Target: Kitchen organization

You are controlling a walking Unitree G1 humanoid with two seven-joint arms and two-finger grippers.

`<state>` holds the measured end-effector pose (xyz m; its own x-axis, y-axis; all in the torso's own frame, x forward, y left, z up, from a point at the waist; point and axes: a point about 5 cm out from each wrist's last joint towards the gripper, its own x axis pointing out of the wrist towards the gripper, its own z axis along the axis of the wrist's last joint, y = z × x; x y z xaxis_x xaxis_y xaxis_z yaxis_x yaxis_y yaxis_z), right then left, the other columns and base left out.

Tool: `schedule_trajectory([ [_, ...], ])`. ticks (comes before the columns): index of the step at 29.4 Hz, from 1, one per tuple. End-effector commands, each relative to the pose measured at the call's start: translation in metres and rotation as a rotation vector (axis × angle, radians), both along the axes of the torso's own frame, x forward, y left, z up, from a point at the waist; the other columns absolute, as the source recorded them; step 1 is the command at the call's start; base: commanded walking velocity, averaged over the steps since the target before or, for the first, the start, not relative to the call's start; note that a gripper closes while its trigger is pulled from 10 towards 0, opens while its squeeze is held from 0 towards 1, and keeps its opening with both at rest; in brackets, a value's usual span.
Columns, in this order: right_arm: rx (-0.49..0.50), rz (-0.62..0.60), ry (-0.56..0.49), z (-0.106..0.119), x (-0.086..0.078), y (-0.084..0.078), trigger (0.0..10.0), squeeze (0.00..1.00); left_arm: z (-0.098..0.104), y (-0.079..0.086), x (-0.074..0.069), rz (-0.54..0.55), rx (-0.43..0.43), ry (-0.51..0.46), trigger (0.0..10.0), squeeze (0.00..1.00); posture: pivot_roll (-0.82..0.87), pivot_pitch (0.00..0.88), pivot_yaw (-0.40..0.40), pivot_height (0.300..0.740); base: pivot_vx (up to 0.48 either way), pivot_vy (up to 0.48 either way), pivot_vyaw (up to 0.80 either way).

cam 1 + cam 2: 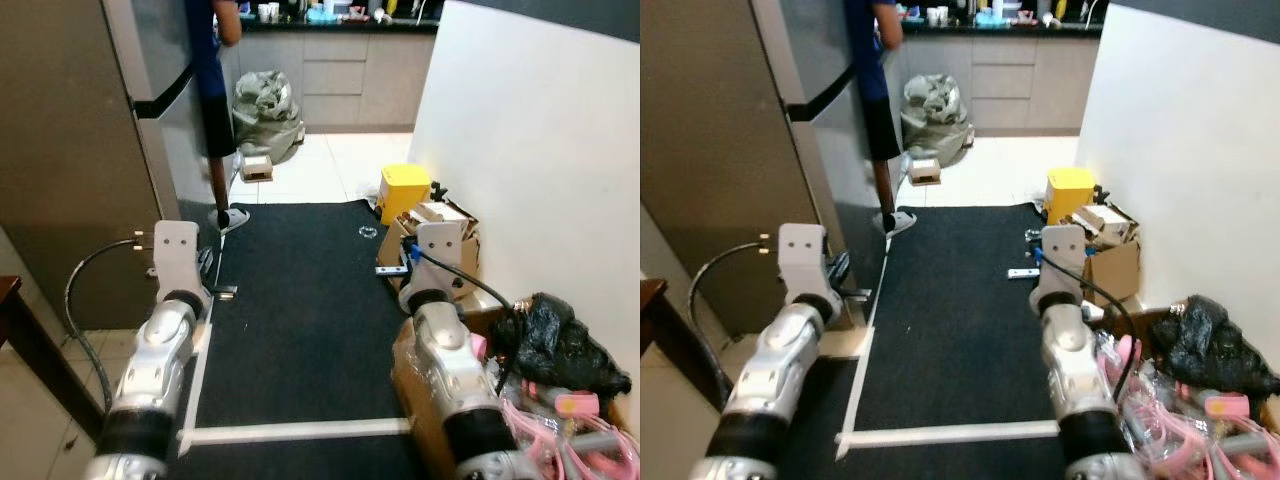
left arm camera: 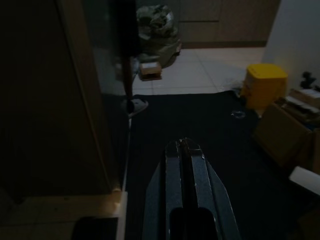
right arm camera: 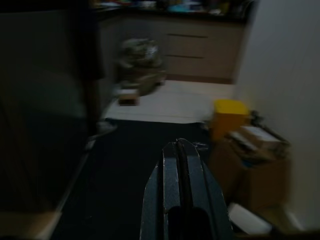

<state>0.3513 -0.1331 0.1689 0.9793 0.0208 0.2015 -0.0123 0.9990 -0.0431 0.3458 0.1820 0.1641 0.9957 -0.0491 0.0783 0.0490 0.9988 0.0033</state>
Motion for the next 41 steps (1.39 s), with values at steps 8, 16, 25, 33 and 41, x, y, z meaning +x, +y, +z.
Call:
schedule_trajectory([
  [8, 0.033, -0.024, -0.004, -0.0005, -0.0011, -0.0091, 10.0, 0.0, -0.0056, -0.0009, -0.0018, -0.005, 0.0, 0.023, 10.0, 0.0, -0.02, 0.054, 0.005, 0.74, 0.357, 0.0, 0.39],
  [16, 0.025, -0.027, -0.001, -0.0012, -0.001, -0.0094, 10.0, 0.0, -0.0055, -0.0005, -0.0017, -0.004, -0.001, 0.023, 10.0, 0.0, -0.03, 0.053, 0.005, 0.74, 0.353, 0.0, 0.0],
  [25, 0.034, -0.023, 0.002, -0.002, -0.0008, -0.009, 10.0, 0.0, -0.0054, -0.0002, -0.0016, -0.004, -0.001, 0.023, 10.0, 0.0, -0.02, 0.053, 0.005, 0.74, 0.348, 0.0, 0.0],
  [33, 0.082, -0.019, 0.016, -0.0032, -0.0004, -0.0101, 10.0, 0.0, -0.0057, -0.0003, -0.0017, -0.004, -0.001, 0.025, 10.0, 0.0, -0.02, 0.055, 0.005, 0.74, 0.346, 0.0, -0.6],
  [41, 0.122, 0.0, 0.035, -0.0055, 0.0004, -0.0083, 10.0, 0.0, -0.0057, -0.0002, -0.0016, -0.004, -0.001, 0.025, 10.0, 0.0, -0.02, 0.054, 0.004, 0.74, 0.342, 0.0, -0.29],
])
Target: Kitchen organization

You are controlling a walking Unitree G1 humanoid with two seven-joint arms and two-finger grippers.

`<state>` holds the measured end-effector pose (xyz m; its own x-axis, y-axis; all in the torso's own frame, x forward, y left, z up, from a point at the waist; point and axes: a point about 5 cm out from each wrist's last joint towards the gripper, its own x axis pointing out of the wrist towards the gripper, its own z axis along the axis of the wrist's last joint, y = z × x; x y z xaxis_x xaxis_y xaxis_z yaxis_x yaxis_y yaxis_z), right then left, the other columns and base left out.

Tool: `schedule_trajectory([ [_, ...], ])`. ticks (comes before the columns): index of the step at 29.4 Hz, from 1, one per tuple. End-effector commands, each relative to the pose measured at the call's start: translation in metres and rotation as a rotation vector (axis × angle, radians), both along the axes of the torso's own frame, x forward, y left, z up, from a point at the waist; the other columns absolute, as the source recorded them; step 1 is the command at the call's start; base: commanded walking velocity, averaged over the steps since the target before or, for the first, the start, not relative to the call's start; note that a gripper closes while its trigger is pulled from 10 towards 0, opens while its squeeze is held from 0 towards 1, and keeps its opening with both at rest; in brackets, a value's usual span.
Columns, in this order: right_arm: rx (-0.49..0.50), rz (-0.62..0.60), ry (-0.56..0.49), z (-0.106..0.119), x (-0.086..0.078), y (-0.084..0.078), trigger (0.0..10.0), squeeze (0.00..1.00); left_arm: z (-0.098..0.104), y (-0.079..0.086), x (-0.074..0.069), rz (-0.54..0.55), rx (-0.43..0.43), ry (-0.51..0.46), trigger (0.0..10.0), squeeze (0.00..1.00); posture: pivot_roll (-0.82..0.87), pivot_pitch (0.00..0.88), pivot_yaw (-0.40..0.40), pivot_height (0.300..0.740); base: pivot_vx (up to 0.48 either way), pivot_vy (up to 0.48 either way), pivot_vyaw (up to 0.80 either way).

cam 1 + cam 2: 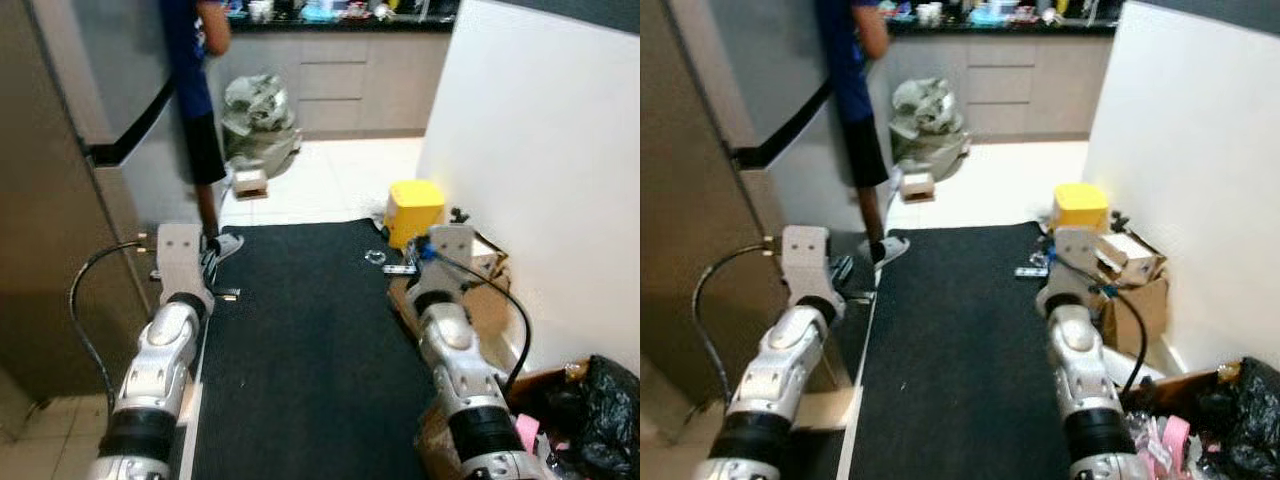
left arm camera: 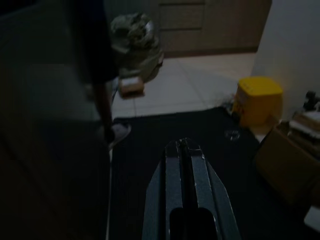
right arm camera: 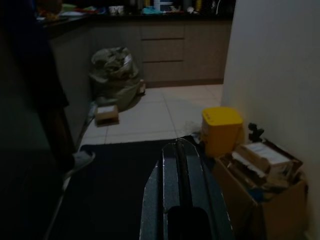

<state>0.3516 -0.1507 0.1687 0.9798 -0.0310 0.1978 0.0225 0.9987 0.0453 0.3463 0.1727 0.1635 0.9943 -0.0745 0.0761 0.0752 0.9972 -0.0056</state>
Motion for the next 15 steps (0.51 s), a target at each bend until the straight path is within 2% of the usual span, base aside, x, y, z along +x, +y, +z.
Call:
schedule_trajectory([
  [1, 0.022, 0.031, 0.028, -0.0047, 0.0001, 0.0091, 10.0, 0.0, -0.0052, 0.0091, -0.0021, 0.023, 0.008, 0.022, 10.0, 0.0, -0.02, 0.054, 0.004, 0.74, 0.341, 0.0, -0.8],
  [4, -0.007, 0.017, 0.012, -0.0025, -0.0002, 0.0077, 10.0, 0.0, -0.0051, 0.0093, -0.0022, 0.023, 0.008, 0.022, 10.0, 0.0, -0.02, 0.054, 0.004, 0.74, 0.339, 0.0, -0.75],
  [6, -0.043, 0.014, 0.005, -0.0015, -0.0004, 0.0078, 10.0, 0.0, -0.0051, 0.0093, -0.0022, 0.023, 0.008, 0.022, 10.0, 0.0, -0.02, 0.054, 0.004, 0.74, 0.337, 0.0, 0.0],
  [15, -0.06, 0.015, 0.007, -0.002, -0.0004, 0.0083, 10.0, 0.0, -0.0052, 0.0083, -0.002, 0.019, 0.006, 0.022, 10.0, 0.0, -0.03, 0.051, 0.004, 0.74, 0.338, 0.0, 0.0],
])
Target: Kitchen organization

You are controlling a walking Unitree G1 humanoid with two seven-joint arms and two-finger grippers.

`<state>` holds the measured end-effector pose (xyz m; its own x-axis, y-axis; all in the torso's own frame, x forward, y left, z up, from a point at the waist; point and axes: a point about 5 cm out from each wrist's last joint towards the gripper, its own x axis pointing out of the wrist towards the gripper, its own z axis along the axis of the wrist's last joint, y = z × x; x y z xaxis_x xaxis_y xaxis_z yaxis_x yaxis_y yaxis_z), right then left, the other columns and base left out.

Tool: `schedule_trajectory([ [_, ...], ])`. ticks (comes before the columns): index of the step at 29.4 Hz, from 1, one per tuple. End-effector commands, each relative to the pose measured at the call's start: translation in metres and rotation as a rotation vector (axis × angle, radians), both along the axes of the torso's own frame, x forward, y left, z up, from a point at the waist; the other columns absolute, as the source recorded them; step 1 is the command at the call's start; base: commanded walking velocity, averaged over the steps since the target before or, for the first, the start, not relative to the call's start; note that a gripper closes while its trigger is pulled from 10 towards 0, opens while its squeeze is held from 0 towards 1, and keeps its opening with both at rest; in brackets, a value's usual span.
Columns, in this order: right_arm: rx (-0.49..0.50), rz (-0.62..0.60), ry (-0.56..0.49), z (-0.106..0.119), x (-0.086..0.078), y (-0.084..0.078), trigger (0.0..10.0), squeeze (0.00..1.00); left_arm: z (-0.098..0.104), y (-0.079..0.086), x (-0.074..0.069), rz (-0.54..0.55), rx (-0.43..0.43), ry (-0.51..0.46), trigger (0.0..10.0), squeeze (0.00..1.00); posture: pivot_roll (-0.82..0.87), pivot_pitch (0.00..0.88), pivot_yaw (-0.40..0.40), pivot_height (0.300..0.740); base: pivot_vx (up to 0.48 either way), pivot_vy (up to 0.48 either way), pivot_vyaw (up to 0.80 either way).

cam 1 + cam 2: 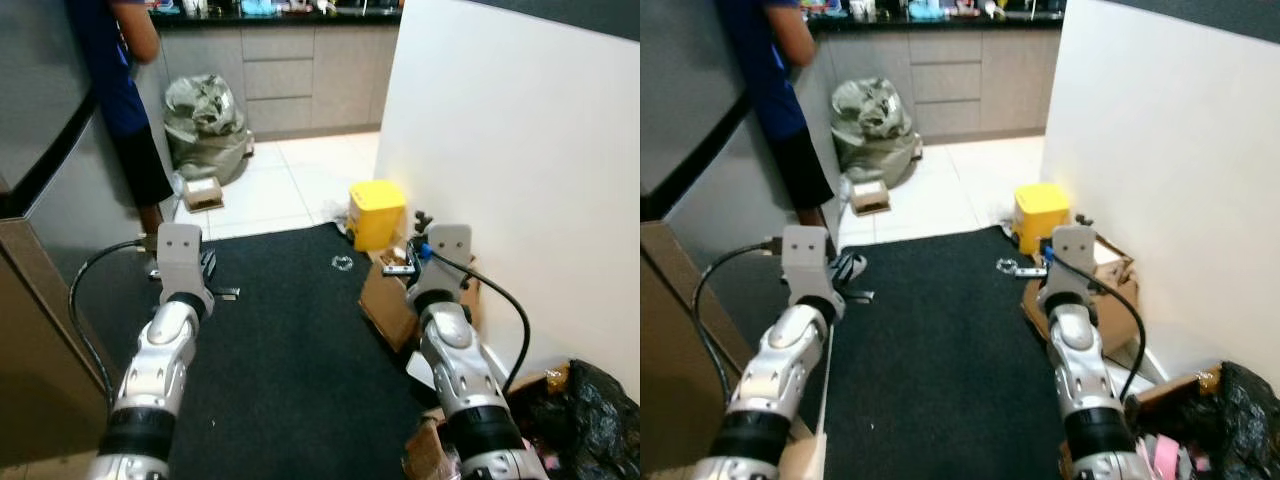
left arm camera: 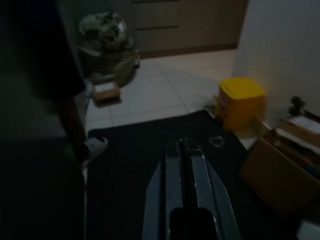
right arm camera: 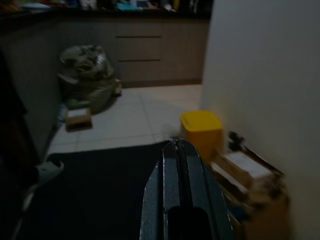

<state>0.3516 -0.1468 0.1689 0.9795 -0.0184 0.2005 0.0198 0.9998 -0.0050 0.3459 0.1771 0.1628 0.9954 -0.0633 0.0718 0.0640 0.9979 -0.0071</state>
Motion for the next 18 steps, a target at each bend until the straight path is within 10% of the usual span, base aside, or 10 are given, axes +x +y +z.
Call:
schedule_trajectory([
  [1, -0.009, 0.012, 0.009, -0.0022, -0.0003, 0.0043, 10.0, 0.0, -0.0045, 0.004, -0.0015, 0.008, 0.008, 0.017, 10.0, 0.0, -0.03, 0.051, 0.004, 0.74, 0.337, 0.0, 0.0],
  [18, 0.0, -0.008, 0.013, -0.0035, -0.0003, 0.0006, 10.0, 0.0, -0.0043, 0.0029, -0.0011, 0.006, 0.007, 0.018, 10.0, 0.0, -0.03, 0.05, 0.005, 0.74, 0.335, 0.0, 0.0],
])
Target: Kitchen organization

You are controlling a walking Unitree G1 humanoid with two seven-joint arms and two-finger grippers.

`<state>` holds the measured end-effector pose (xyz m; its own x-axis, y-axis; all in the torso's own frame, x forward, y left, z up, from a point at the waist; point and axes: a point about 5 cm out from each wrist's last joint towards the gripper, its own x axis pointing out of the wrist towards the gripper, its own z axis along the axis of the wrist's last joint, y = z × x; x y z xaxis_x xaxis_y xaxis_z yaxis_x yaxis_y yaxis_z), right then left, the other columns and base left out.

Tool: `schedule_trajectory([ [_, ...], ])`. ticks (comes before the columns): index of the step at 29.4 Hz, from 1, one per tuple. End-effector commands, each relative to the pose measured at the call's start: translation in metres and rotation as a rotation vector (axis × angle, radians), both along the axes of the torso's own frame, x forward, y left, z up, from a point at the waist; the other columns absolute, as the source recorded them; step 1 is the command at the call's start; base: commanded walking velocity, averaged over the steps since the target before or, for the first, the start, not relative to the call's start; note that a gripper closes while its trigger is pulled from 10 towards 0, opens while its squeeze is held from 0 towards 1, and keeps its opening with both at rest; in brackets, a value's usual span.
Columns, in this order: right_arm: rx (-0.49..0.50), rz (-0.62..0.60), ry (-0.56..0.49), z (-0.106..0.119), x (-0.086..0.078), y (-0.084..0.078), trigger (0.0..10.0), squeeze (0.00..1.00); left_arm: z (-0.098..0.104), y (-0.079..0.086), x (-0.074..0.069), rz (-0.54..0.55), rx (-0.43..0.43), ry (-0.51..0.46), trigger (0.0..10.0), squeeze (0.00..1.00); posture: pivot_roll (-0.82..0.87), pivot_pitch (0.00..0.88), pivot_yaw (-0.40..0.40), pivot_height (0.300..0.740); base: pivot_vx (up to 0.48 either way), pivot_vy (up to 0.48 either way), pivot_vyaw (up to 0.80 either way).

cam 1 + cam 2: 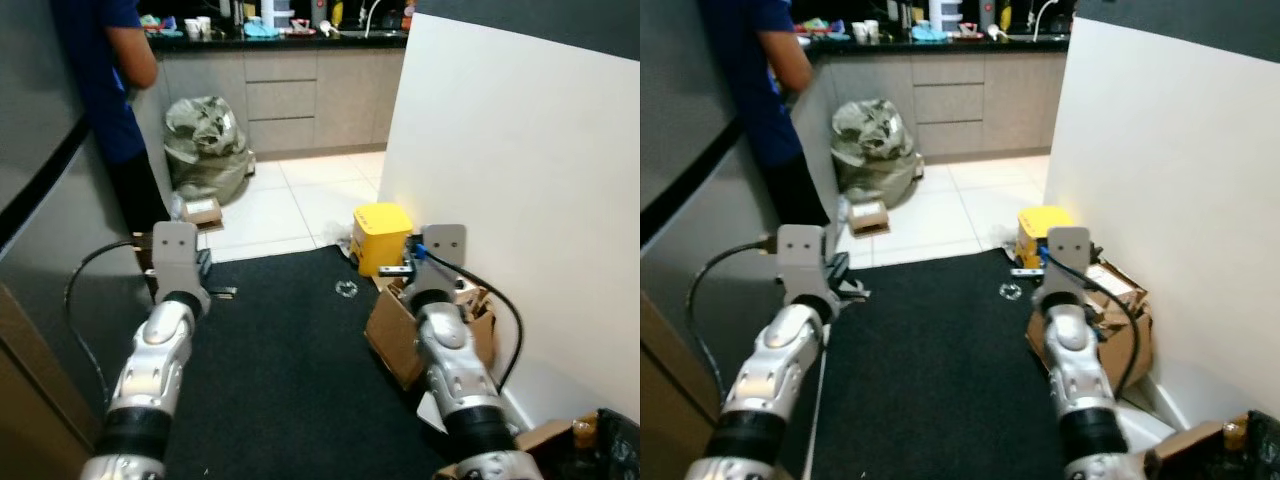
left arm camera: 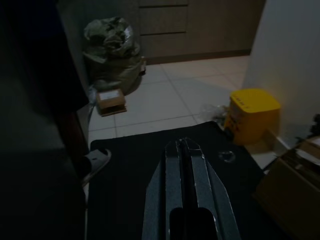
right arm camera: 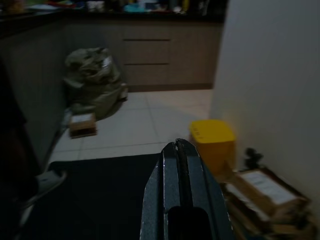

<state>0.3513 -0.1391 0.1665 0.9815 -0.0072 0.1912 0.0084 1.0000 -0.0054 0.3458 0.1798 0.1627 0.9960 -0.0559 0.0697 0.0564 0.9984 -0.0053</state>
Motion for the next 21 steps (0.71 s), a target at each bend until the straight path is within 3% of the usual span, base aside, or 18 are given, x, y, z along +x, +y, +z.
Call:
schedule_trajectory([
  [1, 0.0, -0.02, 0.004, -0.0011, 0.0, -0.007, 10.0, 0.0, -0.0042, 0.0002, -0.001, -0.002, 0.005, 0.016, 10.0, 0.0, -0.03, 0.05, 0.005, 0.74, 0.33, 0.0, 0.0],
  [10, 0.042, -0.014, 0.012, -0.0019, 0.0002, -0.0076, 10.0, 0.0, -0.0044, -0.0001, -0.001, -0.002, 0.004, 0.017, 10.0, 0.0, -0.03, 0.05, 0.005, 0.74, 0.331, 0.0, 0.0],
  [15, 0.045, -0.018, 0.012, -0.0013, 0.0002, -0.0078, 10.0, 0.0, -0.0041, 0.0003, -0.0011, -0.001, 0.003, 0.017, 10.0, 0.0, -0.03, 0.052, 0.005, 0.74, 0.329, 0.0, -0.7],
  [21, 0.024, -0.015, 0.006, -0.0007, 0.0, -0.0068, 10.0, 0.0, -0.0043, 0.0005, -0.0013, 0.0, 0.002, 0.017, 10.0, 0.0, -0.03, 0.052, 0.005, 0.74, 0.329, 0.0, 0.0],
])
